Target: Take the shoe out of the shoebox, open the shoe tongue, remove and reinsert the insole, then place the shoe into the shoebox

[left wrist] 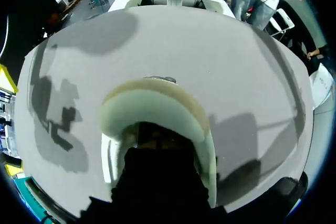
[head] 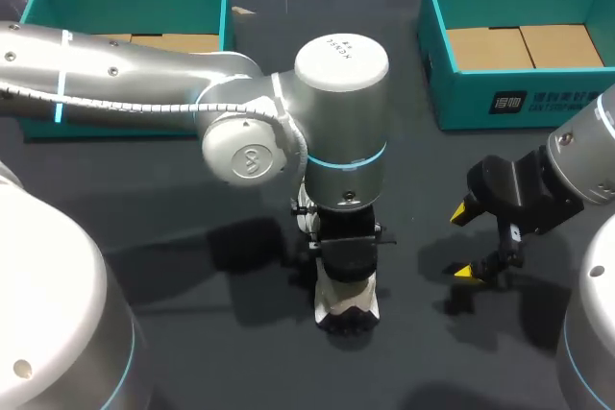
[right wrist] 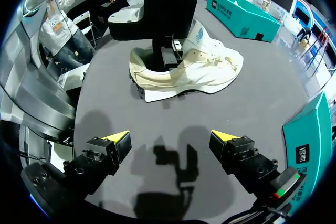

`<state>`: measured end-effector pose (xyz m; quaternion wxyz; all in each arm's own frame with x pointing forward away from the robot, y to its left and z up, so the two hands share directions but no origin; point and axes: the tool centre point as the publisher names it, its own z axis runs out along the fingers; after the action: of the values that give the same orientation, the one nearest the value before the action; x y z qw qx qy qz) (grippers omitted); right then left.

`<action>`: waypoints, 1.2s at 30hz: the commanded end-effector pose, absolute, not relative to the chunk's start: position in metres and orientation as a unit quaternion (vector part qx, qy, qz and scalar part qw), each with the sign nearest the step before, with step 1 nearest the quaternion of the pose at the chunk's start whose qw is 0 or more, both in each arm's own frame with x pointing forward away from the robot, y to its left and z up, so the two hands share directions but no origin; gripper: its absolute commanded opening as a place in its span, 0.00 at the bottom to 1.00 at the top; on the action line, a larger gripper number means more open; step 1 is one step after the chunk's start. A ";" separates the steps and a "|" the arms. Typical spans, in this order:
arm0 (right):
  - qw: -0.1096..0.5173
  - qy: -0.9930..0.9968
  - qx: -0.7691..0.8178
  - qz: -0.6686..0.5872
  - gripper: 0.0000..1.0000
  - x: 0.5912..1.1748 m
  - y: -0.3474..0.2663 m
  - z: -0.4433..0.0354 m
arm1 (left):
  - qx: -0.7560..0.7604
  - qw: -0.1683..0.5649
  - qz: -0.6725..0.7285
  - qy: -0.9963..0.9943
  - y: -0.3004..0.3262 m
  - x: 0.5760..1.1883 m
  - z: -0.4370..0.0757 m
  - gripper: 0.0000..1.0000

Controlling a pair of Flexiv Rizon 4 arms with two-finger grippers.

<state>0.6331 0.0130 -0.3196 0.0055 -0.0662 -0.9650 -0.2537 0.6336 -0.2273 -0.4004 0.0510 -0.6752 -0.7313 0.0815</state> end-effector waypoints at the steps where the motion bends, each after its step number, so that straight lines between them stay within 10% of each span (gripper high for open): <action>1: 0.004 -0.965 -0.067 -0.252 1.00 0.631 0.013 -0.319 | -0.675 0.027 0.068 -0.734 -0.225 0.639 -0.397 0.00; 33: 0.004 -0.965 -0.067 -0.252 1.00 0.631 0.013 -0.319 | -0.628 -0.096 -0.030 -0.771 -0.216 0.668 -0.346 0.00; 36: 0.004 -0.965 -0.067 -0.252 1.00 0.631 0.013 -0.319 | -0.636 -0.093 -0.033 -0.765 -0.217 0.669 -0.347 0.24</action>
<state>0.6331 0.0128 -0.3196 0.0055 -0.0663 -0.9650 -0.2536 0.6686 -0.2147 -0.3464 -0.0964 -0.6334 -0.7672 -0.0309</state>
